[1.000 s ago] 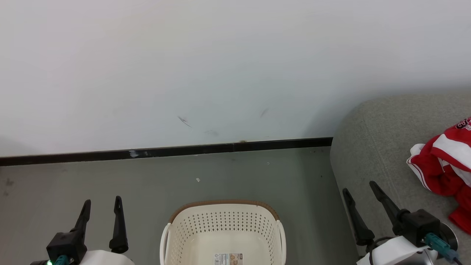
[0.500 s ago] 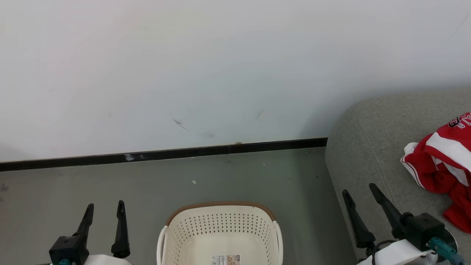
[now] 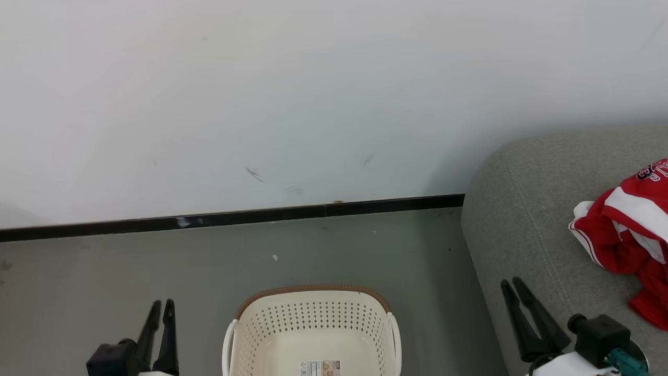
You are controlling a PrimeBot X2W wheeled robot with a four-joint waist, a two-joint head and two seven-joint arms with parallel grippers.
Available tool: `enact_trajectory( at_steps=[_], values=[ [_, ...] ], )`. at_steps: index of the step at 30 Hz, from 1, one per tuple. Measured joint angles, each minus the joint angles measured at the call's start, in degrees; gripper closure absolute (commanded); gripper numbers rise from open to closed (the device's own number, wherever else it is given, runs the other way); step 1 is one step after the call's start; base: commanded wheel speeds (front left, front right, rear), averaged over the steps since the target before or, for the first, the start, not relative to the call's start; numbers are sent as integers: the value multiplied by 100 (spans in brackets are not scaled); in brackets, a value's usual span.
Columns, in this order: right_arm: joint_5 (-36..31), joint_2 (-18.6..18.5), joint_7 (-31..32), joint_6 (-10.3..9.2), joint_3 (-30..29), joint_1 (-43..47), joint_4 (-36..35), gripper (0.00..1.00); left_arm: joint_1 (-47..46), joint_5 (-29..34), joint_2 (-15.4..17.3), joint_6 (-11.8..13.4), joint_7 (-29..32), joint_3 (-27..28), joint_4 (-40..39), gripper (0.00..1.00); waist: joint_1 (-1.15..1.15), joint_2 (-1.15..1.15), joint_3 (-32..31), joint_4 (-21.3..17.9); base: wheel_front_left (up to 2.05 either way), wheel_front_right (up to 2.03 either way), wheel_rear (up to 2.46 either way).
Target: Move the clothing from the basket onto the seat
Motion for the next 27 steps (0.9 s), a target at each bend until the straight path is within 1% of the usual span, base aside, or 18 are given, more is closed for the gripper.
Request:
enact_trajectory(
  at_steps=[3,7,12,21,27],
  values=[
    [2,27,4,0,22,133,155,100,109,-19,-146,-1,3,-63,127,100,0,0,1,-1,0,0,0],
    [152,27,4,0,97,186,132,100,131,-159,-160,-30,55,-18,129,100,0,0,6,-4,0,0,0],
    [501,29,4,0,169,300,-4,100,131,-514,-223,-101,145,73,114,100,0,0,19,-8,0,0,0],
    [1494,29,42,0,179,319,-51,100,131,-1133,-311,-286,314,261,88,100,3,0,40,-4,0,0,0],
    [2158,29,171,0,81,288,-16,100,130,-1504,-356,-387,450,398,77,100,23,0,41,2,0,0,0]
  ],
)
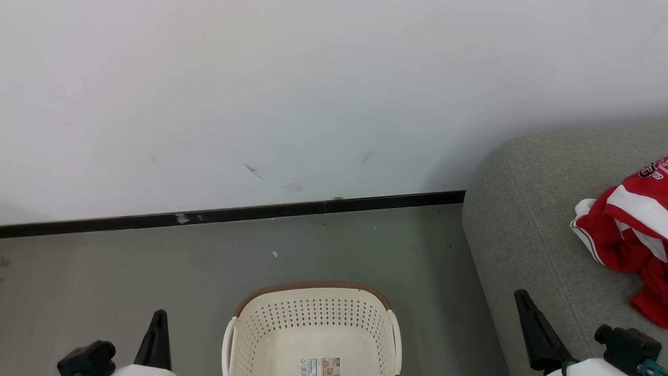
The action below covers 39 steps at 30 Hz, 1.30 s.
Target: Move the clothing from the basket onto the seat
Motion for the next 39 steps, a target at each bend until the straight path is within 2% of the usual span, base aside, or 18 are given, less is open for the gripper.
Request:
enact_trajectory(
  at_steps=[7,17,39],
  values=[
    [671,-44,162,0,-64,-21,62,100,-2,-432,-96,-152,131,154,-1,100,21,0,-9,5,0,0,0],
    [1650,-142,337,-4,-101,-157,231,100,-9,-1073,-160,-353,322,368,14,100,28,0,-13,7,0,0,0],
    [3772,-325,690,-5,-121,-499,612,100,-107,-2464,-364,-822,761,846,152,100,-15,0,57,7,0,0,0]
  ],
)
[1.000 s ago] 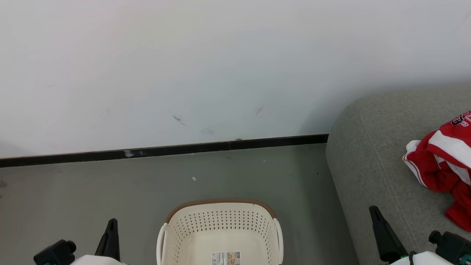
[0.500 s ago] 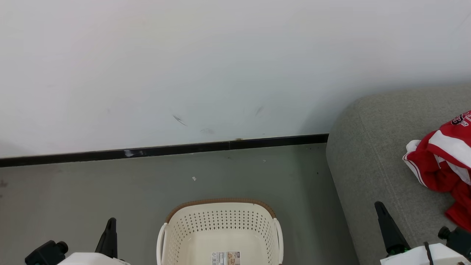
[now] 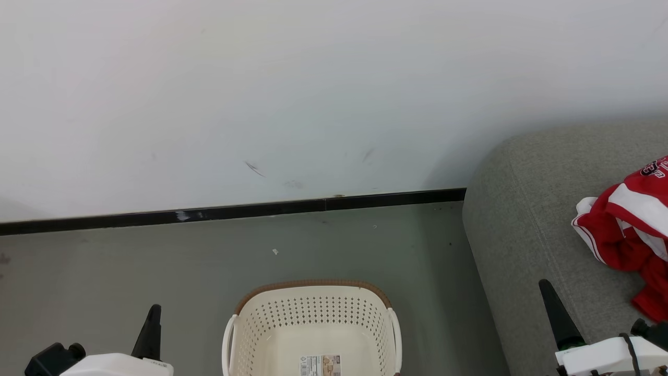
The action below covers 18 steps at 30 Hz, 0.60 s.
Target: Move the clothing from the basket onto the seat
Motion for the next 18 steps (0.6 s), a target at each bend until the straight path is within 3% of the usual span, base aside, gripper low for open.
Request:
enact_trajectory(
  at_steps=[18],
  values=[
    [1595,-119,245,0,-5,-266,296,100,-174,-1062,-164,-387,308,366,125,100,-4,0,39,-1,0,0,0]
  ],
)
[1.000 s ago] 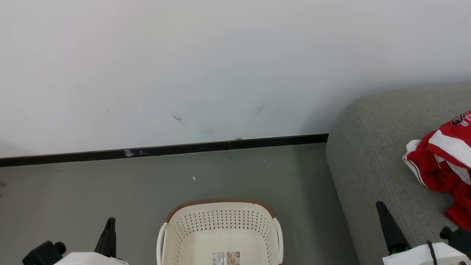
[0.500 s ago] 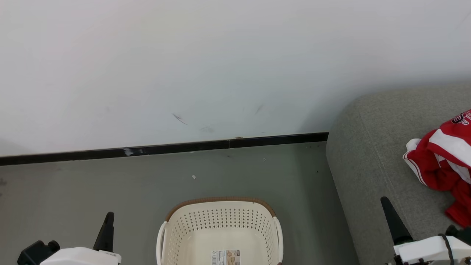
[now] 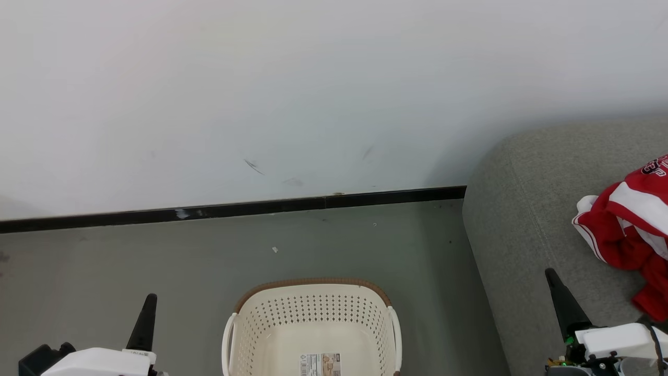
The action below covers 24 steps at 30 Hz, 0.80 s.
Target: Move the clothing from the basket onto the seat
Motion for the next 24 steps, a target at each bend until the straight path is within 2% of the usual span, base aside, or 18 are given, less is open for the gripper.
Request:
enact_trajectory(
  at_steps=[19,24],
  values=[
    [1920,-151,288,-1,-4,-355,241,100,-141,-1228,-193,-433,394,443,146,100,-1,0,33,0,0,0,0],
    [1998,-166,300,-1,-3,-414,266,100,-141,-1317,-223,-455,398,454,167,100,-1,0,33,0,0,0,0]
  ],
)
